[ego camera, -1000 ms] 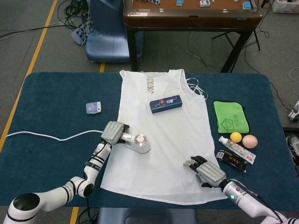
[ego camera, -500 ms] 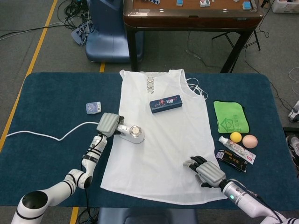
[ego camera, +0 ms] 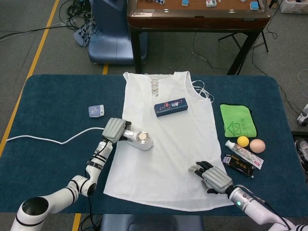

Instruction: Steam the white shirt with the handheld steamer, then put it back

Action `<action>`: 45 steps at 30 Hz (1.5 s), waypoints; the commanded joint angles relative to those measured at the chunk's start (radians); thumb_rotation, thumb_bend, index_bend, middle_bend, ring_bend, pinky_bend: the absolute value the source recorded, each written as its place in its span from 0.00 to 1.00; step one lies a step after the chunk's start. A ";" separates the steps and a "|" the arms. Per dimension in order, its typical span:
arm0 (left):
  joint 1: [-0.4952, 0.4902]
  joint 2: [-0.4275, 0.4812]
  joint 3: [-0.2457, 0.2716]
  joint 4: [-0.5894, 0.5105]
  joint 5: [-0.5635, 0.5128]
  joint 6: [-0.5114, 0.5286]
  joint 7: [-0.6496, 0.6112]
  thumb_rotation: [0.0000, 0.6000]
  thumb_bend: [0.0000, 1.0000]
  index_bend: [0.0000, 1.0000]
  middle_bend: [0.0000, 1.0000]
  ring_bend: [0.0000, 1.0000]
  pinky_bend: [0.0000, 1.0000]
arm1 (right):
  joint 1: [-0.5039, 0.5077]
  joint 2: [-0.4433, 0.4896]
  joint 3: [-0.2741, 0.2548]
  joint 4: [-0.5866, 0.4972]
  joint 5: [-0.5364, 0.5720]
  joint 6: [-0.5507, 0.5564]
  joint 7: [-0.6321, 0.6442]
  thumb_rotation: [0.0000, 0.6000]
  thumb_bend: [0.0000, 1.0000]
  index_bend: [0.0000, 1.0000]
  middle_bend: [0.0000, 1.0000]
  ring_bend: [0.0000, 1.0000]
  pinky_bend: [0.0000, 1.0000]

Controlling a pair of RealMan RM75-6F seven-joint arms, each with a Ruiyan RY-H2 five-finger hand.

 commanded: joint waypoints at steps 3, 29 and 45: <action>0.010 0.021 0.015 -0.127 0.029 0.051 0.061 1.00 0.20 0.83 0.87 0.75 0.78 | -0.002 0.003 -0.002 -0.003 0.000 0.005 0.002 1.00 0.74 0.09 0.13 0.01 0.04; -0.031 -0.060 0.006 0.032 0.006 -0.010 0.107 1.00 0.20 0.83 0.87 0.75 0.78 | 0.001 -0.001 -0.007 0.007 -0.004 0.003 0.023 1.00 0.74 0.09 0.13 0.01 0.04; 0.009 -0.012 0.030 0.088 0.013 -0.010 0.069 1.00 0.20 0.83 0.87 0.75 0.78 | 0.006 -0.002 -0.008 0.002 -0.001 -0.004 0.015 1.00 0.74 0.09 0.13 0.01 0.04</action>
